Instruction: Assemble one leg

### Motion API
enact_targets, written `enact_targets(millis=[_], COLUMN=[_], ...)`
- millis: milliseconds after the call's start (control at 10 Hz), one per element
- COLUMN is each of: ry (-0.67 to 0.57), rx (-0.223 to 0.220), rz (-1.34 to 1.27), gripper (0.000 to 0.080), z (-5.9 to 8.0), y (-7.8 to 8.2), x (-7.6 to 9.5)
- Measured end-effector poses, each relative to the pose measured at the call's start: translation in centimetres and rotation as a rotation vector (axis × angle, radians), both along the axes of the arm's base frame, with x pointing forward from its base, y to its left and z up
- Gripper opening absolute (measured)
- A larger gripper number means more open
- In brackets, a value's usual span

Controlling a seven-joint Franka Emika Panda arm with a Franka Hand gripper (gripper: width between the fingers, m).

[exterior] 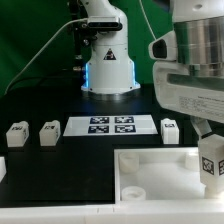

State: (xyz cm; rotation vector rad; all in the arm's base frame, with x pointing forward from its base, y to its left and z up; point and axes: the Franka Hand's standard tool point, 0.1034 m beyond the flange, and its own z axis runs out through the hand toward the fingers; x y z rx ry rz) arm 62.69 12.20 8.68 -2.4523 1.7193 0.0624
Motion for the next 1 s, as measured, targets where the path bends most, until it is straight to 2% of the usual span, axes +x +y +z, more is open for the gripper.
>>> enact_targets(millis=[300,400,700,800,900,1000], ry=[0.03,0.039,0.03,0.03,0.021,0.012], rx=[0.022,0.055,0.057,0.057,0.049,0.028], rz=[-0.207,-0.392,-0.349,-0.348,-0.259,-0.055], gripper=[0.0297,0.0297,0.0306,0.0507,0.0507,0.0619], z=[-0.1,-0.2,-0.3,-0.3,-0.4,-0.6], y=[0.4,1.0,1.3,1.3,1.2,0.9], x=[0.0,0.2,0.2,0.1,0.0,-0.4])
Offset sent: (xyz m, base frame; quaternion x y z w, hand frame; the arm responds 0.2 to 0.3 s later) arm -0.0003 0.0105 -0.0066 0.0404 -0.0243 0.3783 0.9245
